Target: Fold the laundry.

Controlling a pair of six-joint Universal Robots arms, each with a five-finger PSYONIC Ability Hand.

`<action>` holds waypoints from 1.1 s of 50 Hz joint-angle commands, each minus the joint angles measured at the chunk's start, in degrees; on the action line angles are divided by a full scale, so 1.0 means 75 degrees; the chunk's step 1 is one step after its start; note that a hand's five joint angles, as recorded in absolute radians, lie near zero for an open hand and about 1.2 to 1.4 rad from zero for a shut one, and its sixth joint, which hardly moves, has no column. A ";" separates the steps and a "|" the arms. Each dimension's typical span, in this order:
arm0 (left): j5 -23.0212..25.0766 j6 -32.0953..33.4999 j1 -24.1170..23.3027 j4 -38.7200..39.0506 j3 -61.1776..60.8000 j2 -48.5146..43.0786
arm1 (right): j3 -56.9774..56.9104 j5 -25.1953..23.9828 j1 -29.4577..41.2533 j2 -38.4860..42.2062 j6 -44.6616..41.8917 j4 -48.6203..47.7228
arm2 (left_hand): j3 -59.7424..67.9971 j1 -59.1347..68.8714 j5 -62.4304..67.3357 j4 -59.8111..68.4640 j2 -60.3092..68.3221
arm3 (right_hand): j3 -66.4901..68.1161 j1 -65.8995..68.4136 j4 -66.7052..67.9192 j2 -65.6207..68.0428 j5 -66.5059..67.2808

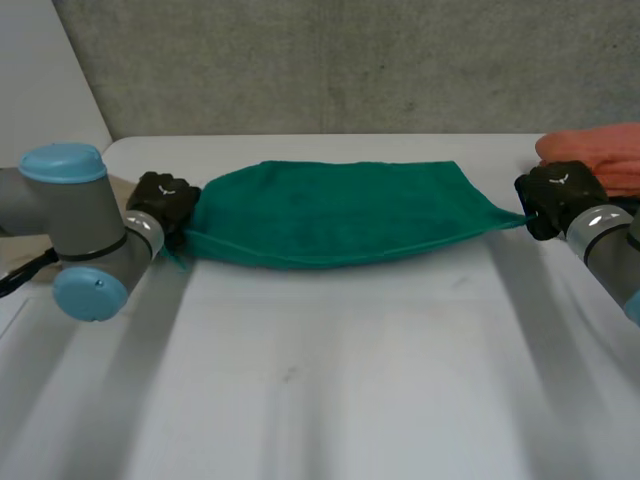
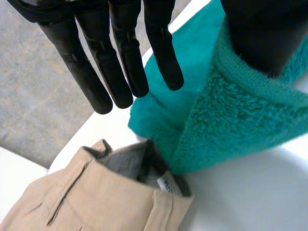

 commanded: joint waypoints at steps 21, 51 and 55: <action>-0.0025 0.1561 -0.0014 -0.1125 -0.2618 0.2590 | 0.0632 -0.0227 -0.0469 -0.1254 -0.1810 0.2034 | 0.4764 0.4755 0.4826 0.4815 0.4783 | 0.1625 0.2018 0.1530 0.1719 0.1632; -0.0352 0.2876 -0.0612 -0.3306 0.0156 0.0858 | -0.0082 -0.0298 -0.0564 -0.0401 -0.3291 0.3151 | 0.4764 0.4755 0.4826 0.4815 0.4783 | 0.1625 0.2018 0.1530 0.1719 0.1632; -0.0446 0.2513 -0.0671 -0.3259 0.1269 0.0284 | -0.0597 -0.0251 -0.0412 0.0056 -0.2575 0.2343 | 0.4764 0.4755 0.4826 0.4815 0.4783 | 0.1625 0.2018 0.1530 0.1719 0.1632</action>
